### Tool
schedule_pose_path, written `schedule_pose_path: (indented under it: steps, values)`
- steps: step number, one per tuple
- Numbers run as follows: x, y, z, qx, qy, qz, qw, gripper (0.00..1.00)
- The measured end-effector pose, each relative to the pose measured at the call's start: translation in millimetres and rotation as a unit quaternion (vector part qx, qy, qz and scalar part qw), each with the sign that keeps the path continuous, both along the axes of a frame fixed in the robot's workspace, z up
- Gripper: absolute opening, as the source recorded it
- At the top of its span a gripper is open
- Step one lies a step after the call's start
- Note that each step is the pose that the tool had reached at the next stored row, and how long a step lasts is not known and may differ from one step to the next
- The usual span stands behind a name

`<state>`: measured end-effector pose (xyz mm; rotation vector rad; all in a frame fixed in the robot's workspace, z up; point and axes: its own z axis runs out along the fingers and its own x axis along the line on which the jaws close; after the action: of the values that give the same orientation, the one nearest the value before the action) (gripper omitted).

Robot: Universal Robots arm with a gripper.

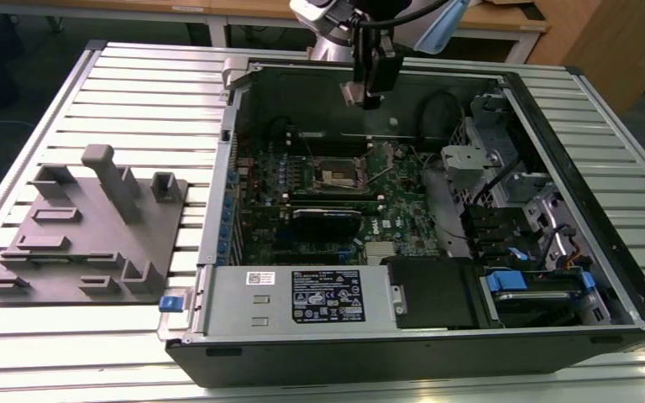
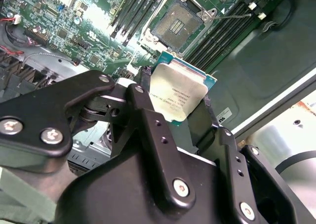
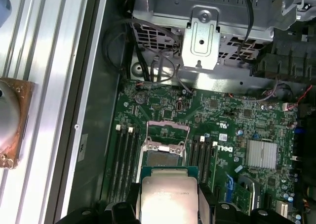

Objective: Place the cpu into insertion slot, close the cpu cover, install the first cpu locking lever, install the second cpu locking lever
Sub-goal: 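Place the cpu into insertion slot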

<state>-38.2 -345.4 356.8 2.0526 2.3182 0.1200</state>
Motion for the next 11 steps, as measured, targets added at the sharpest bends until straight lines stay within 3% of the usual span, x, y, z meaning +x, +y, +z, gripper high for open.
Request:
schedule_pose_path:
  steps: [11]
  values:
    - [0.0, 0.0, -2.7, 0.0000, 0.0000, -0.001, 1.00000, 0.54]
